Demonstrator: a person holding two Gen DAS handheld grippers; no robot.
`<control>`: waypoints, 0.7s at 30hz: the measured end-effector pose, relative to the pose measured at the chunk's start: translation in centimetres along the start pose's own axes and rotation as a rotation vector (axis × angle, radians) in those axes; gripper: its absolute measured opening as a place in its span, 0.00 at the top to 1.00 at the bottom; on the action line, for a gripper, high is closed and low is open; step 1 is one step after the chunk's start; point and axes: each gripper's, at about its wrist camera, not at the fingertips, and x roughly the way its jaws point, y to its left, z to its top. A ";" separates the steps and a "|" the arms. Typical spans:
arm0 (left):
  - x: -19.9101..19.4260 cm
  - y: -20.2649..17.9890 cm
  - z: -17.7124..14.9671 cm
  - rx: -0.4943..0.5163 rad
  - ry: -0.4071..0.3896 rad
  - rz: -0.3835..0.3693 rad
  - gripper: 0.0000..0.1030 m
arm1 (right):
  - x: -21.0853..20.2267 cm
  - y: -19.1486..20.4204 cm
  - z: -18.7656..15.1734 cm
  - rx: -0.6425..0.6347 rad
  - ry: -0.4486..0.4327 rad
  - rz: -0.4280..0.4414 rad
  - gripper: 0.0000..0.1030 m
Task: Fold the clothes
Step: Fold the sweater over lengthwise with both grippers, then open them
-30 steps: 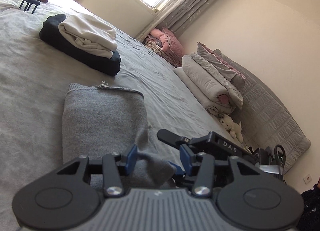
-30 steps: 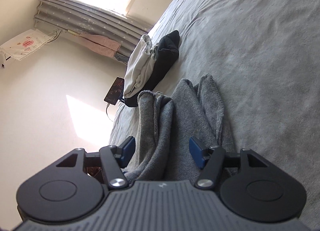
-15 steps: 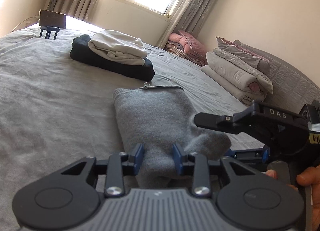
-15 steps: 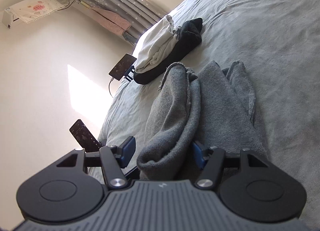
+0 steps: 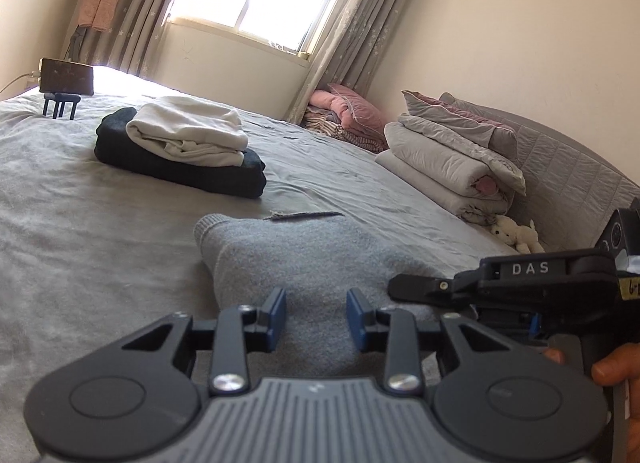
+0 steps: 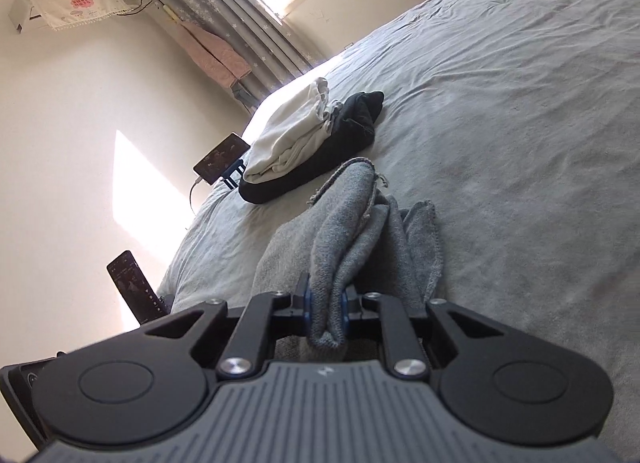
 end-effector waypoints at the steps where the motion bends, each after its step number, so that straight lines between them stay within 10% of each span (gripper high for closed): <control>1: 0.5 -0.3 -0.3 0.010 0.014 -0.002 0.68 | 0.4 -0.7 -0.1 0.017 0.026 -0.019 0.84; 10: 1.2 -1.2 0.4 0.165 0.045 0.013 0.64 | -0.1 0.3 0.5 -0.142 -0.064 -0.164 0.61; 21: 6.4 1.2 5.3 0.147 0.027 0.074 0.64 | 4.7 2.0 3.4 -0.369 -0.156 -0.062 0.61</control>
